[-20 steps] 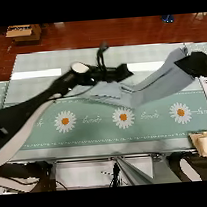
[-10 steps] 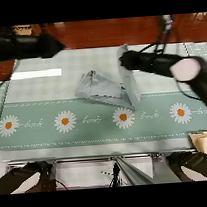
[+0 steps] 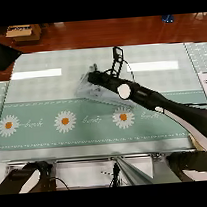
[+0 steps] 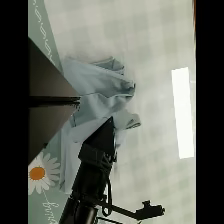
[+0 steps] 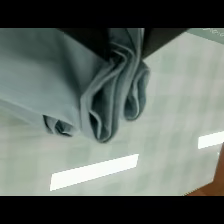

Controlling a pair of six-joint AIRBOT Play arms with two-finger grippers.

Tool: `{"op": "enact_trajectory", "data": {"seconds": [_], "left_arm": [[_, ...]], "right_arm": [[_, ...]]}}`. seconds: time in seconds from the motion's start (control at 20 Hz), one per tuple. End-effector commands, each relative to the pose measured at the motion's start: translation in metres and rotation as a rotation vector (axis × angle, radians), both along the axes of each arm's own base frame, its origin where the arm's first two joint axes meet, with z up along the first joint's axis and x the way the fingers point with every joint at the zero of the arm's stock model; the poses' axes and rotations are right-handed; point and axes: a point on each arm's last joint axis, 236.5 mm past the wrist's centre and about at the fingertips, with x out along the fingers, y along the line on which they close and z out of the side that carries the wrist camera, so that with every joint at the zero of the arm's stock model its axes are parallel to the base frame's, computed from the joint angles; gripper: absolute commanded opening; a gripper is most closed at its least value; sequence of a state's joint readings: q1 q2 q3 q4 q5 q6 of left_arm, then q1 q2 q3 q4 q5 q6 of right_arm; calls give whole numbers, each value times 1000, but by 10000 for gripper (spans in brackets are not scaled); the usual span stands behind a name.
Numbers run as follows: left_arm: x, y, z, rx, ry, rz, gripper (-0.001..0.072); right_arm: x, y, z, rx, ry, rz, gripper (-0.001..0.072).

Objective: Fold the shirts.

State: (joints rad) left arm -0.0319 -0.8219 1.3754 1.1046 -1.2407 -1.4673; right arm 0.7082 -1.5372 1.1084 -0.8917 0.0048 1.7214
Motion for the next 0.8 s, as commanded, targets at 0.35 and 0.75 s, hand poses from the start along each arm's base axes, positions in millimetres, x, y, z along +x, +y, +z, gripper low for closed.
{"op": "enact_trajectory", "data": {"seconds": [0.35,0.75], "left_arm": [[-7,3,-83,19,192,1,29],[3,28,-108,136,221,47,167]], "right_arm": [[35,-119,93,-240,-168,11,475],[-114,-350,-63,-389,768,-3,527]]}}
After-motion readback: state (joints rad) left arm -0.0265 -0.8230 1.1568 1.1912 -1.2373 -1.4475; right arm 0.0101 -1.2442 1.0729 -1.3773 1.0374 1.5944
